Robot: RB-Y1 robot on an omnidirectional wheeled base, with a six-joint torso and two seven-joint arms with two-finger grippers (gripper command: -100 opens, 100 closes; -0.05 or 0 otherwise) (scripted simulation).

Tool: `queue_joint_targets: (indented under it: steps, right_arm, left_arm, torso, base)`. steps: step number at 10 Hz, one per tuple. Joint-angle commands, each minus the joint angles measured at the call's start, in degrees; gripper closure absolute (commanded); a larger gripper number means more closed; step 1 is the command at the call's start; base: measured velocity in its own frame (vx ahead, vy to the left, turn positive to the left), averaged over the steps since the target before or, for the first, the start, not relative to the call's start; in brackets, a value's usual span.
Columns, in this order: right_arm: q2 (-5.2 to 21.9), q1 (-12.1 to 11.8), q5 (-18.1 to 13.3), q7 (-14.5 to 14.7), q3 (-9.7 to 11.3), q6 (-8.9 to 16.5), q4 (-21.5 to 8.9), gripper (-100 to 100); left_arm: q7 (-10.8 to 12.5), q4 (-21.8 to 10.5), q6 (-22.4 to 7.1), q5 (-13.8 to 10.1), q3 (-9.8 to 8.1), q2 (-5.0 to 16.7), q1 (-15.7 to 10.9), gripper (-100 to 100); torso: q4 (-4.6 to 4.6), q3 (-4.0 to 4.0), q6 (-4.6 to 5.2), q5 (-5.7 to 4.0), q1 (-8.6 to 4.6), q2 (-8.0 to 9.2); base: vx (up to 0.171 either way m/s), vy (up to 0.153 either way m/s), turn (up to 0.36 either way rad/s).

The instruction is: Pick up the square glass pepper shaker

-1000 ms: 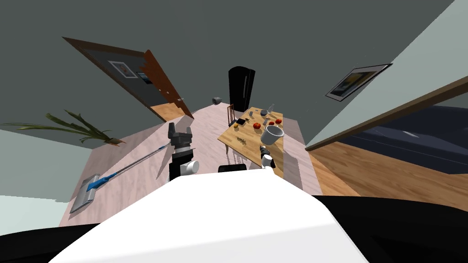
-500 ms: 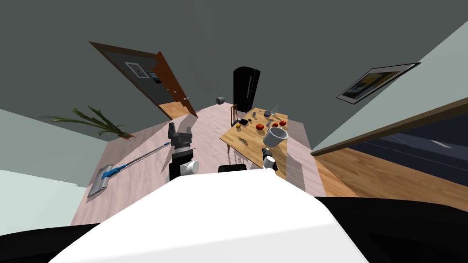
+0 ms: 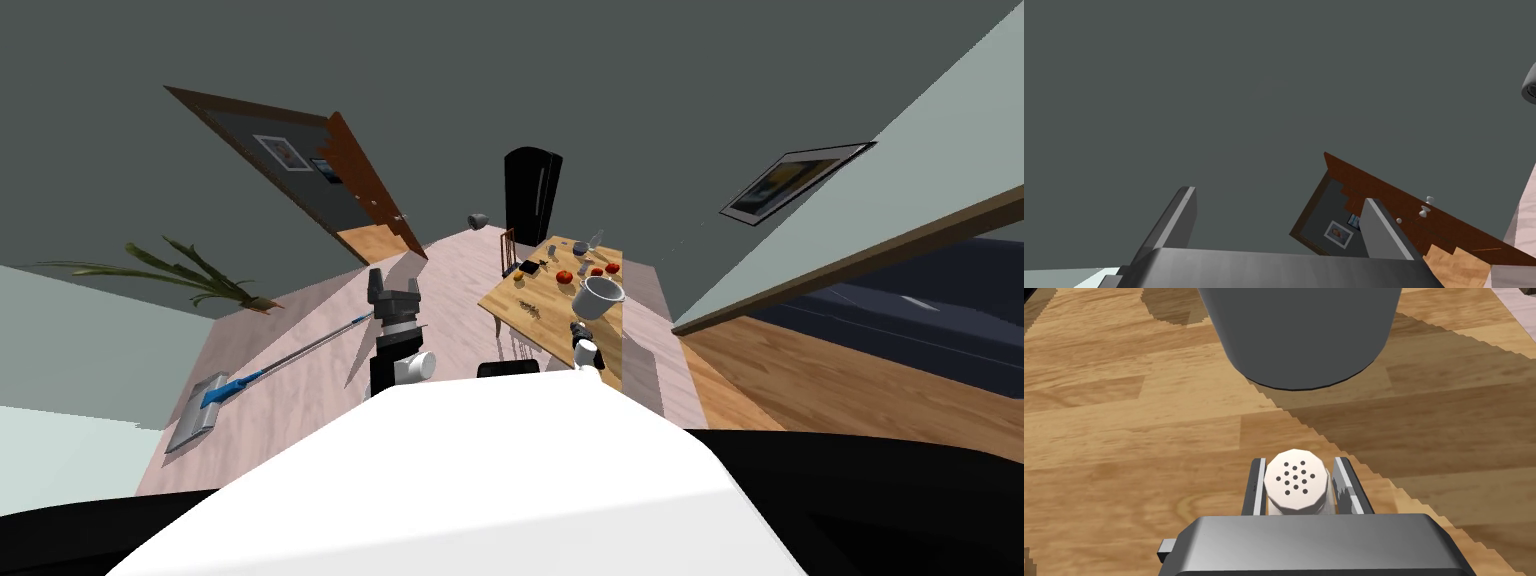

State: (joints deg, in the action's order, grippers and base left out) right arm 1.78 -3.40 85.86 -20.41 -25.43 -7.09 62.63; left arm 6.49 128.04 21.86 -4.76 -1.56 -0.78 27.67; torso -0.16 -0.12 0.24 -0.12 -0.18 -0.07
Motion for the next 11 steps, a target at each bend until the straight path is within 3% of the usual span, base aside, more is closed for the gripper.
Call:
queue_joint_targets:
  steps: [1, 2, 3, 4, 5, 6, 7, 8, 9, 10, 11]
  right_arm:
    - [0.2, 2.9, -2.9, -2.9, 2.0, 0.2, -2.9, 100]
    - [0.2, 3.6, -4.1, -3.9, 2.0, 0.2, -4.0, 100]
    - [0.2, 3.6, -4.7, -2.9, 2.0, 0.2, -4.0, 100]
    - [0.2, 3.6, -4.7, -5.2, 2.0, 0.2, -4.0, 100]
    - [0.9, 6.3, -7.5, -7.0, 4.2, 0.0, -6.6, 100]
    - [0.9, 6.3, -8.9, -7.5, 4.2, 0.0, -7.2, 100]
    - [0.9, 6.3, -9.7, -10.3, 4.2, 0.0, -7.3, 100]
    - [1.5, 8.9, -12.2, -12.7, 6.5, -0.2, -10.2, 100]
    - [1.5, 9.0, -13.0, -10.5, 5.1, -0.2, -9.5, 100]
    - [1.5, 9.0, -14.6, -11.3, 6.5, -0.2, -10.5, 100]
    - [1.5, 9.0, -14.6, -13.0, 6.5, -0.2, -10.5, 100]
  left_arm:
    - [0.0, 0.0, 0.0, 0.0, 0.00, 0.0, 0.0, 0]
    - [0.0, 0.0, 0.0, 0.0, 0.00, 0.0, 0.0, 0]
    - [0.0, 0.0, 0.0, 0.0, 0.01, 0.0, 0.0, 0]
    - [0.0, 0.0, 0.0, 0.0, 0.01, 0.0, 0.0, 0]
    - [0.0, 0.0, 0.0, 0.0, 0.01, 0.0, 0.0, 0]
    - [0.0, 0.0, 0.0, 0.0, 0.00, 0.0, 0.0, 0]
    - [0.0, 0.0, 0.0, 0.0, 0.01, 0.0, 0.0, 0]
    - [0.0, 0.0, 0.0, 0.0, 0.01, 0.0, 0.0, 0]
    - [0.0, 0.0, 0.0, 0.0, 0.00, 0.0, 0.0, 0]
    - [0.0, 0.0, 0.0, 0.0, 0.01, 0.0, 0.0, 0]
    - [0.0, 0.0, 0.0, 0.0, 0.01, 0.0, 0.0, 0]
  torso:
    - [0.00, 0.00, 0.00, 0.00, 0.00, 0.00]
    - [-0.02, -0.02, 0.00, -0.03, 0.08, -0.01]
    - [-0.06, -0.04, -0.02, -0.08, 0.08, -0.01]
    - [-0.11, -0.07, -0.10, -0.16, 0.00, -0.04]
    - [-0.12, -0.09, -0.13, -0.22, -0.07, -0.06]
    - [-0.13, -0.10, -0.06, -0.24, -0.05, -0.07]
    - [-0.17, -0.14, -0.10, -0.26, -0.08, -0.11]
    - [-0.18, -0.18, -0.14, -0.31, -0.15, -0.17]
    - [-0.19, -0.19, 0.00, -0.29, -0.16, -0.18]
    - [-0.19, -0.20, -0.11, -0.31, -0.17, -0.21]
    - [-0.19, -0.20, -0.18, -0.34, -0.17, -0.22]
  base:
    - [0.006, 0.042, -0.421]
    - [0.006, 0.043, -0.262]
    - [0.004, 0.021, -0.063]
    - [-0.002, 0.002, 0.031]
    - [-0.002, 0.006, -0.341]
    - [0.001, 0.026, -0.188]
    - [0.000, 0.015, 0.015]
    - [0.004, 0.011, -0.372]
    - [0.003, 0.028, -0.180]
    - [0.000, 0.014, 0.047]
    - [0.000, 0.000, 0.039]
